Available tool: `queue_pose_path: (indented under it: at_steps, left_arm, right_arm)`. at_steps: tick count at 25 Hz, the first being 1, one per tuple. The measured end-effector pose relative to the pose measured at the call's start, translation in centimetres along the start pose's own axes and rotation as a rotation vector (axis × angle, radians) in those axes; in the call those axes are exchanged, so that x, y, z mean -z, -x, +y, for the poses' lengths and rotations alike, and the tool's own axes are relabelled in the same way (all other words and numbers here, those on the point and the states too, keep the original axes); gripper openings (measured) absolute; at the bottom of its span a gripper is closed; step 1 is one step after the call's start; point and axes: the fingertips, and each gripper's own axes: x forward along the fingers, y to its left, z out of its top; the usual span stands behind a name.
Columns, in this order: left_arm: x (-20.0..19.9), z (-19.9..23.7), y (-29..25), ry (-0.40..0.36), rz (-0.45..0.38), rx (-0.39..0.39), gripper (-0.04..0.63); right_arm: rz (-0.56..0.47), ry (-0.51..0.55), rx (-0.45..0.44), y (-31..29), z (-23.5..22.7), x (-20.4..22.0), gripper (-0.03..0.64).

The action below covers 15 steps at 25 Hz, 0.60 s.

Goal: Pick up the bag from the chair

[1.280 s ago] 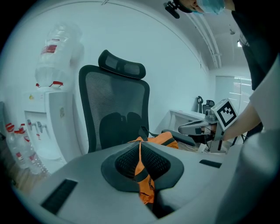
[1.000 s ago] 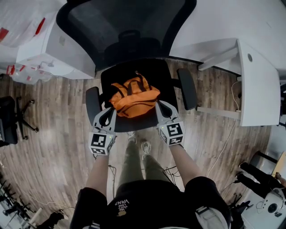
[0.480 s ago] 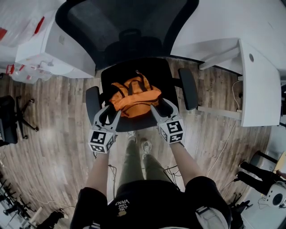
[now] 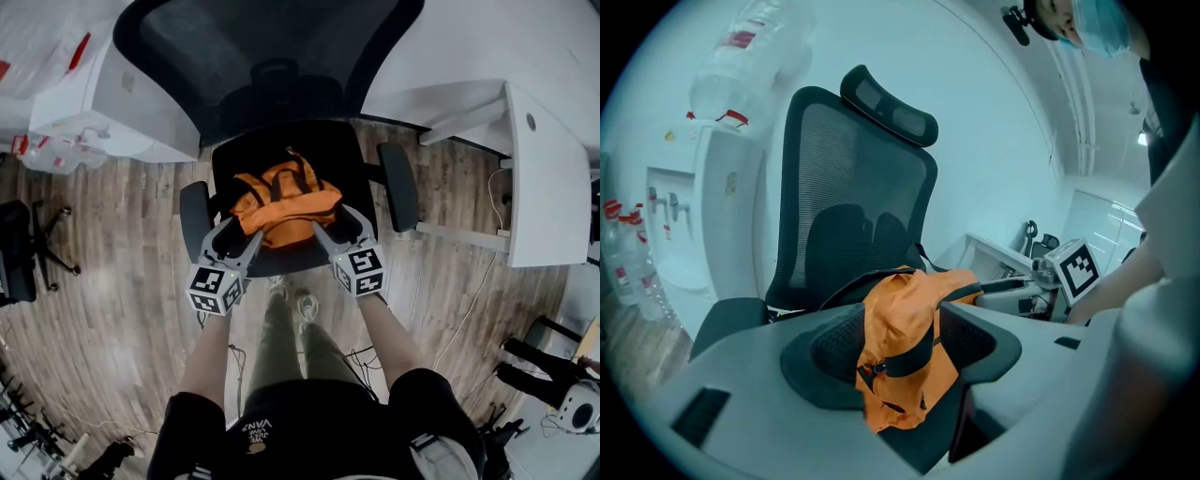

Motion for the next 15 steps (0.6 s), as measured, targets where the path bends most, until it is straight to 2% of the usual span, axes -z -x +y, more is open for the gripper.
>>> queue_pose_path:
  at_steps: [6, 10, 15]
  left_arm:
    - [0.4, -0.5, -1.1, 0.072, 0.014, 0.052, 0.253]
    - [0.3, -0.5, -1.4, 0.098, 0.018, 0.070, 0.238]
    - [0.3, -0.4, -1.4, 0.109, 0.024, 0.077, 0.165]
  right_arm:
    - [0.004, 0.006, -0.034, -0.5, 0.5, 0.0, 0.267]
    - [-0.003, -0.014, -0.031, -0.3, 0.4, -0.1, 0.208]
    - [-0.006, -0.007, -0.043, -0.4, 0.6, -0.3, 0.179]
